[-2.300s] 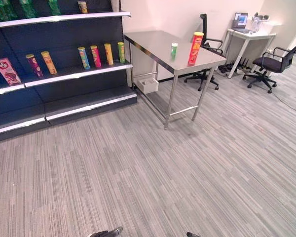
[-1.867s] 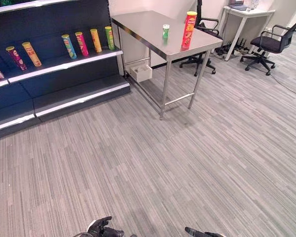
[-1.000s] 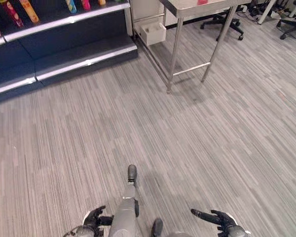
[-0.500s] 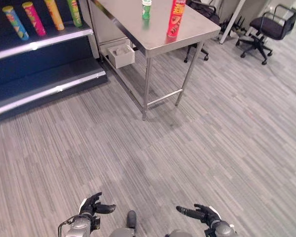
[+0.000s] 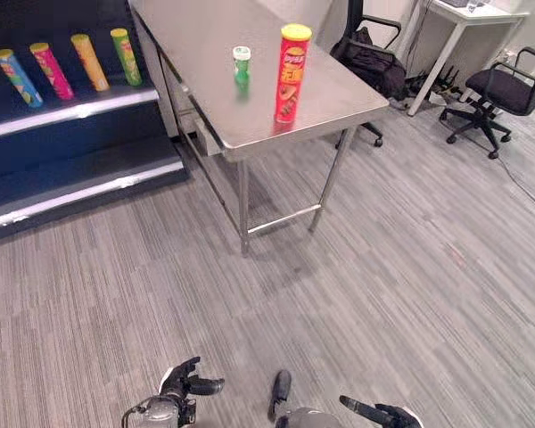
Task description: Put the goods on the table back onto the shelves and tidy them up.
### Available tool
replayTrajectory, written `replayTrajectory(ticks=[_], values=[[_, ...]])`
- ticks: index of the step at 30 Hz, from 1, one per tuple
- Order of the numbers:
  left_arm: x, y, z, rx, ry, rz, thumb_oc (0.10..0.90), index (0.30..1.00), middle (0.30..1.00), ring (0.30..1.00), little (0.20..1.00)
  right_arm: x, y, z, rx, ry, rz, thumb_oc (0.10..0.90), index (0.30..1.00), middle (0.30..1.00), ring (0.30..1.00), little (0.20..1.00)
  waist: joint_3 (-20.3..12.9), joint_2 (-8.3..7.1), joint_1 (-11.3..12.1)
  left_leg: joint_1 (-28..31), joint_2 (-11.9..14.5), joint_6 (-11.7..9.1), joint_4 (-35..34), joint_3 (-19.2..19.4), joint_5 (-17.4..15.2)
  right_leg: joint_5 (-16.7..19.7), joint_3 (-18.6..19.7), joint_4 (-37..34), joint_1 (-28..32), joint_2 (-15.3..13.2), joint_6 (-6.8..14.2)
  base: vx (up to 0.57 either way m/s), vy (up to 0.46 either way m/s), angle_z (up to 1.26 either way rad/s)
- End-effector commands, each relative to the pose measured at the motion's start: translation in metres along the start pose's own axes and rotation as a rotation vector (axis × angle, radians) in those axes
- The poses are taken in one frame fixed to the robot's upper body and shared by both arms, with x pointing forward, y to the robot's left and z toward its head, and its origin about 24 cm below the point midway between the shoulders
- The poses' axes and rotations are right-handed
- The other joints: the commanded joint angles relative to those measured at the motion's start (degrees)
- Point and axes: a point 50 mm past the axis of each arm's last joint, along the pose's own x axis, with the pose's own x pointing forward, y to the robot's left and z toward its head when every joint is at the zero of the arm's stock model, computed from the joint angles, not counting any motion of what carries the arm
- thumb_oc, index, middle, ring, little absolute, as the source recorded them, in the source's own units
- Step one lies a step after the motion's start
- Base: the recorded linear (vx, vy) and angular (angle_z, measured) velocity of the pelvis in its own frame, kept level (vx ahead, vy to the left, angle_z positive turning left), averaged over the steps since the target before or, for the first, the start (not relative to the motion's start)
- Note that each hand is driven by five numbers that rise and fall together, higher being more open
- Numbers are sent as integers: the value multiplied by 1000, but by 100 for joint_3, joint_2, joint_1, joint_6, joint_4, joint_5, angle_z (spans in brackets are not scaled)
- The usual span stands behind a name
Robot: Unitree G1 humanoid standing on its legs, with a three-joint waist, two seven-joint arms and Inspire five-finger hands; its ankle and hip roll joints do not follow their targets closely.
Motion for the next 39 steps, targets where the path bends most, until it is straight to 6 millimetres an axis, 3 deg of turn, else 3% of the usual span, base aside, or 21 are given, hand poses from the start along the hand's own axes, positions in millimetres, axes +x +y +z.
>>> replayTrajectory(ticks=[1,2,3,4,5,6,7,9,11,12,14,16,19,20,21,28,29,33,35,36,39], values=[[4,11,30,-8,-102,24,800,900,900,900,900,-1,-24,3,34,-24,-81,800,900,900,900,900,209,-50,-112,-144,-153,708,-1449,922,-113,-546,191,-285,745,-348,846,361,9,-8],[4,11,26,-4,-85,26,800,900,900,900,900,-1,-25,5,42,-31,-85,800,900,900,900,900,216,-43,-64,-35,47,738,-2219,1070,-324,-624,216,-285,832,-411,932,521,327,2],[4,11,23,-5,-73,36,800,900,900,900,900,-1,-27,6,24,-31,-92,800,900,900,900,900,167,86,-24,-96,478,554,-3809,885,331,-828,211,-285,952,-488,1032,605,520,-65],[4,11,23,-18,-73,41,800,900,900,900,900,-1,-27,5,8,-31,-96,800,900,900,900,900,158,182,63,-286,746,401,-4579,484,936,-1011,282,-285,1143,-509,1069,625,568,-53],[4,12,22,-19,-71,46,800,900,900,900,900,-2,-27,2,-4,-23,-96,800,900,900,900,900,158,214,105,-299,806,287,-4997,338,1127,-1106,312,-285,1261,-551,1122,665,606,-100],[4,11,16,5,-41,41,800,900,900,900,900,-1,-28,0,-19,-6,-90,800,900,900,900,900,61,275,144,-265,876,167,-5214,271,1118,-1165,430,-285,1464,-675,1263,705,794,-16],[4,11,17,51,-47,30,800,900,900,900,900,-2,-22,-6,-26,15,-77,800,900,900,900,900,-88,232,157,-163,710,168,-5023,384,1049,-1044,543,-193,1533,-1067,1456,682,920,-51],[5,28,28,118,-70,69,800,900,900,900,900,1,-12,11,-25,-31,-46,800,900,900,900,900,-126,18,201,-138,347,531,-4633,769,634,-602,676,431,1034,-1657,1634,319,817,-51],[5,43,40,104,-96,110,800,900,900,900,900,2,-4,34,-63,-106,-25,800,900,900,900,900,-98,45,288,65,54,820,-4773,1197,447,-214,99,1312,473,-2070,1525,141,675,-132],[5,47,39,111,-89,124,800,900,900,900,900,2,-1,40,-70,-130,-16,800,900,900,900,900,-44,57,200,286,-100,897,-4951,1286,419,-278,184,1465,264,-1863,1441,153,459,-51],[6,47,44,109,-99,129,800,900,900,900,900,2,0,48,-85,-153,-22,800,900,900,900,900,44,106,110,489,-240,927,-5138,1416,378,-433,-60,973,10,-1403,1412,74,232,33],[8,44,44,139,-92,117,800,900,900,900,900,3,0,43,-76,-133,-21,800,900,900,900,900,101,90,5,579,-363,956,-5142,1405,311,-406,146,596,-102,-1116,1398,53,64,31],[8,34,42,168,-94,82,800,900,900,900,900,3,-1,23,-59,-64,-25,800,900,900,900,900,79,40,-50,694,-502,983,-5113,1400,254,-368,408,204,189,-996,1400,64,33,38],[8,34,42,168,-94,82,800,900,900,900,900,3,-1,23,-59,-64,-25,800,900,900,900,900,65,39,-52,672,-503,984,-5109,1399,260,-359,408,198,172,-997,1400,65,-58,83],[8,27,35,168,-79,60,800,900,900,900,900,2,-5,6,-39,-3,-38,800,900,900,900,900,-48,47,-64,752,-467,937,-5177,1451,250,-247,298,-89,351,-967,1432,54,-55,69],[6,22,21,180,-39,38,800,900,900,900,900,-1,-6,-13,2,63,-43,800,900,900,900,900,-147,29,-124,863,-353,842,-5175,1403,211,-312,370,-285,555,-854,1404,47,-75,-13],[6,21,23,180,-45,36,800,900,900,900,900,-1,-6,-14,6,64,-45,800,900,900,900,900,-124,16,-124,812,-342,825,-5055,1376,182,-326,387,-285,559,-845,1393,-47,-93,-38],[8,12,40,174,-106,11,800,900,900,900,900,0,-17,-6,-6,41,-71,800,900,900,900,900,138,-87,-158,-62,-150,617,-3494,1197,-192,-392,224,-230,529,-908,1260,-114,-53,20],[8,12,40,176,-110,11,800,900,900,900,900,0,-20,-5,-8,42,-81,800,900,900,900,900,149,-97,-157,-184,-5,556,-3278,1146,-199,-413,175,-252,567,-917,1264,-33,104,44],[8,12,41,163,-113,18,800,900,900,900,900,1,-25,1,14,24,-99,800,900,900,900,900,162,-81,-109,-55,313,441,-3355,951,-160,-413,158,-269,669,-966,1327,17,254,-16],[9,8,37,172,-93,11,800,900,900,900,900,1,-25,4,32,11,-93,800,900,900,900,900,-11,4,-124,378,327,440,-4296,546,5,-369,173,-285,700,-1132,1495,118,340,-30]])
